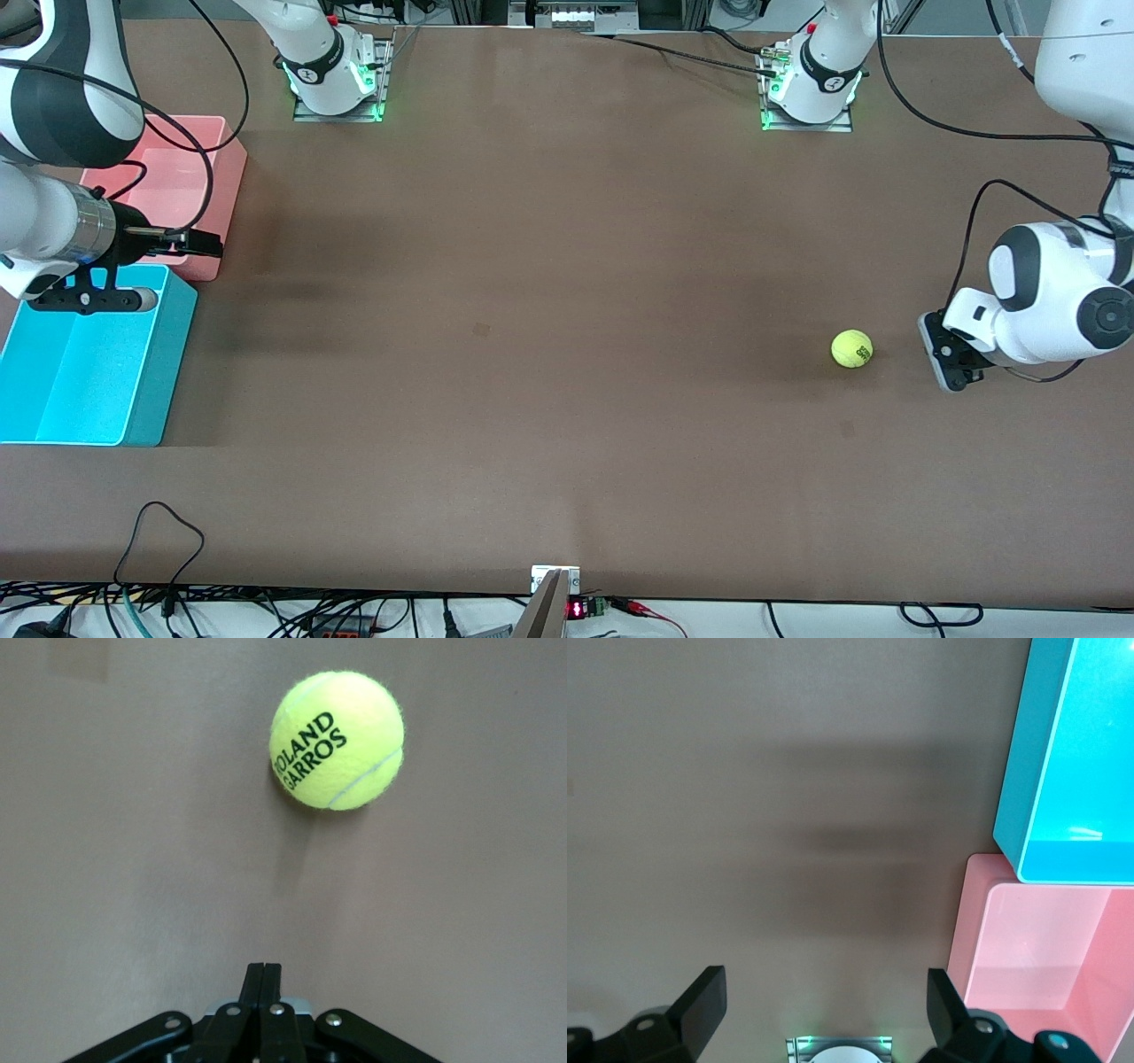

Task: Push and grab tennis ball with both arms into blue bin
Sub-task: 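Push the tennis ball with the left gripper toward the right gripper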

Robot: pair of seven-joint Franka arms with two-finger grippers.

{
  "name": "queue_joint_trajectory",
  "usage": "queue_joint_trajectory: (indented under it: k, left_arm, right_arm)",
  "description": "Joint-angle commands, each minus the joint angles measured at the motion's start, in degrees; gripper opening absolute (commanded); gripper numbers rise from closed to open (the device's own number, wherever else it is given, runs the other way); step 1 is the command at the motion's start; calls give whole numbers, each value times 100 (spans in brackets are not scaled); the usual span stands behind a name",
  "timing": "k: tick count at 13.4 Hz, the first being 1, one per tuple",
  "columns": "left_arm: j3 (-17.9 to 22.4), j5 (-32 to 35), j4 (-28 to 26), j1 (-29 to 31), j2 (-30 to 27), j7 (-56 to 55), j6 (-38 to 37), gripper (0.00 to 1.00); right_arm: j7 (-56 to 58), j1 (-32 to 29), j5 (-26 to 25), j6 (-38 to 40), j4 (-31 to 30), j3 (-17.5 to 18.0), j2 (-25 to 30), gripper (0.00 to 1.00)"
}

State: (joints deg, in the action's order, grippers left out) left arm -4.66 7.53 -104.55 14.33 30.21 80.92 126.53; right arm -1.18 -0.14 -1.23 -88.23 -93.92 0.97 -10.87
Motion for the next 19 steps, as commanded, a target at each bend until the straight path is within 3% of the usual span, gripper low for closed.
queue_joint_trajectory:
  k: [1,5,10,13,16,18,19]
  left_arm:
    - [-43,126,-136,34,-50,336,292,0]
    - [-69,118,-145,174,187,898,679,0]
    - [-157,91,-224,245,240,908,680,0]
    - [-578,56,-566,245,187,296,688,0]
    - [-1412,65,-602,18,213,-854,688,0]
    - [-1616,65,-288,-455,179,-1594,566,0]
    - [-1608,73,71,-527,178,-1606,122,0]
  right_arm:
    - [65,-4,-71,17,-81,26,-3,100]
    - [65,67,-62,-106,-187,35,-153,100]
    - [74,163,-44,-974,-1012,44,-65,100]
    - [179,172,-44,-1783,-1663,44,32,100]
    - [188,277,-35,-2564,-2206,44,31,100]
    - [232,251,-44,-3023,-2568,44,15,100]
    - [276,260,-44,-3103,-2613,44,-20,100]
